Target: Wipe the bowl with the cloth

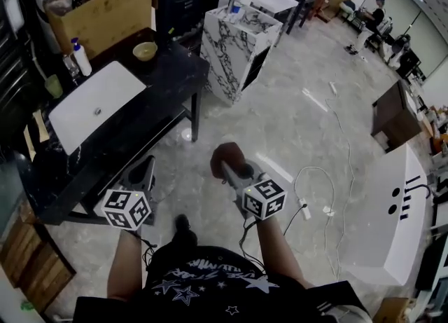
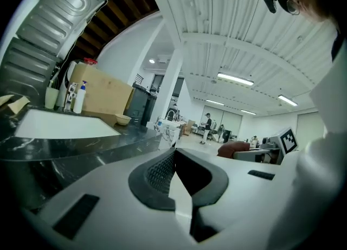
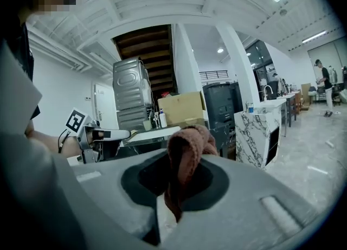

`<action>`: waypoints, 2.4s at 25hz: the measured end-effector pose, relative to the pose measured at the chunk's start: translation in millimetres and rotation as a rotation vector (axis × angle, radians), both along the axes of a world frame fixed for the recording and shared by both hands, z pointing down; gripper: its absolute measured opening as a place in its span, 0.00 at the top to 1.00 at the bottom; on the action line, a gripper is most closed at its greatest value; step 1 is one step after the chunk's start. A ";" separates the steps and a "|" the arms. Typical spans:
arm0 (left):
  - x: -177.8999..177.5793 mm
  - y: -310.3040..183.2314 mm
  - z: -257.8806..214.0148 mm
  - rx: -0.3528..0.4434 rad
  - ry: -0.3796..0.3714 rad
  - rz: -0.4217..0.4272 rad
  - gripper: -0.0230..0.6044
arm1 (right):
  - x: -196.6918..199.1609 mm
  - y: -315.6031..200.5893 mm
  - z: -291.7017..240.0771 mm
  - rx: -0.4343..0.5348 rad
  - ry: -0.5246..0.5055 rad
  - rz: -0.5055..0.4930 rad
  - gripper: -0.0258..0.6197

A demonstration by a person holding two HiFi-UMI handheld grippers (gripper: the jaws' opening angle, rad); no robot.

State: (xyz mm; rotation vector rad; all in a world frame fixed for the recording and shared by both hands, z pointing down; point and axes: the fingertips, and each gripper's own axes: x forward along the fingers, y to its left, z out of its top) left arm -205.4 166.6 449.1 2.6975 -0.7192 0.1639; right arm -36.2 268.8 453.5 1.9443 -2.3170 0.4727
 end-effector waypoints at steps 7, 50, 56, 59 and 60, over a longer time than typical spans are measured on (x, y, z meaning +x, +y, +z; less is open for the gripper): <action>23.7 -78.0 -2.5 -0.019 0.015 0.041 0.95 | 27.4 -72.7 -1.5 -0.012 -0.020 0.053 0.89; 146.9 -388.1 9.0 -0.177 -0.028 -0.440 0.95 | 198.4 -480.9 -15.3 0.063 -0.072 -0.321 0.89; 154.5 -419.6 16.1 -0.207 -0.013 -0.500 0.71 | 199.7 -518.1 -13.6 0.065 -0.069 -0.419 0.89; 150.7 -440.1 15.6 -0.190 0.007 -0.565 0.64 | 199.8 -537.3 -14.3 0.068 -0.066 -0.456 0.89; 149.1 -446.5 15.7 -0.189 0.008 -0.584 0.64 | 199.1 -543.3 -14.5 0.070 -0.064 -0.469 0.89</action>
